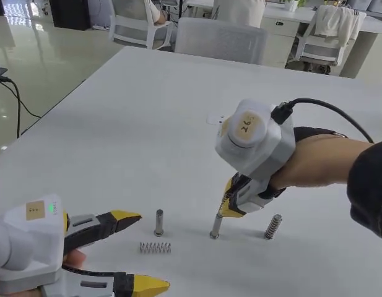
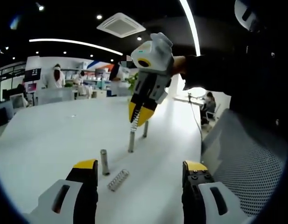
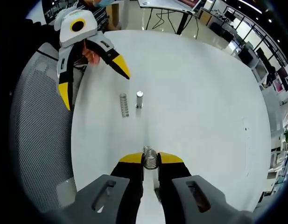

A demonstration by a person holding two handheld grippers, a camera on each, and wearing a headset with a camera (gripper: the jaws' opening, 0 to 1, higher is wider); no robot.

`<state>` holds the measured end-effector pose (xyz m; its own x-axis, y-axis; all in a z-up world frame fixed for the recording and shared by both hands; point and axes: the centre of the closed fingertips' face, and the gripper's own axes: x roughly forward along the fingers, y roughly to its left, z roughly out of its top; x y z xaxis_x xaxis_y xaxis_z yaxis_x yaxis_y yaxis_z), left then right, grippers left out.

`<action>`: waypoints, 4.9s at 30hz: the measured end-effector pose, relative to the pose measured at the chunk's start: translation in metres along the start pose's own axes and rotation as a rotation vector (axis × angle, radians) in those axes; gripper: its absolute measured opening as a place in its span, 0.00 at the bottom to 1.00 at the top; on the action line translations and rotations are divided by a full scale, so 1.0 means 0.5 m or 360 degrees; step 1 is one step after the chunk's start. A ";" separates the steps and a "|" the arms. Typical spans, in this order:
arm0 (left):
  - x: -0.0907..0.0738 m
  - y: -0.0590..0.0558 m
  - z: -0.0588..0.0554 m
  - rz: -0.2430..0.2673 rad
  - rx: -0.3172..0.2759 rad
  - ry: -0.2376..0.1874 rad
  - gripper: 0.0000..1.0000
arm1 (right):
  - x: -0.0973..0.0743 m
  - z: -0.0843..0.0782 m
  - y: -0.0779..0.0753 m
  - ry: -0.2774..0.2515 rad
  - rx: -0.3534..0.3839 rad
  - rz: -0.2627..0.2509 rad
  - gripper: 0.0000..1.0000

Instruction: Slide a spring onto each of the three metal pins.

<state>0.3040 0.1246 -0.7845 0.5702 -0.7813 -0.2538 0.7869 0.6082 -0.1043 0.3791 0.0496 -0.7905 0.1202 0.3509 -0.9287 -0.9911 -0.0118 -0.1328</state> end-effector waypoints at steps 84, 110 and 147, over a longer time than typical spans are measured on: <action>-0.025 0.017 -0.013 0.0048 0.0021 0.0039 0.67 | 0.124 -0.057 -0.027 0.0181 0.0138 0.0057 0.13; -0.022 0.012 -0.009 0.0054 0.0032 0.0059 0.66 | 0.063 -0.005 -0.018 -0.0016 0.0082 0.0026 0.31; -0.028 0.017 -0.019 0.0078 0.0030 0.0086 0.63 | 0.125 0.092 0.100 -0.0133 -0.0038 0.0239 0.16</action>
<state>0.3005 0.1419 -0.7909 0.5951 -0.7416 -0.3096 0.7629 0.6424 -0.0724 0.3342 0.1142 -0.8394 -0.0355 0.4203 -0.9067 -0.9957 -0.0922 -0.0037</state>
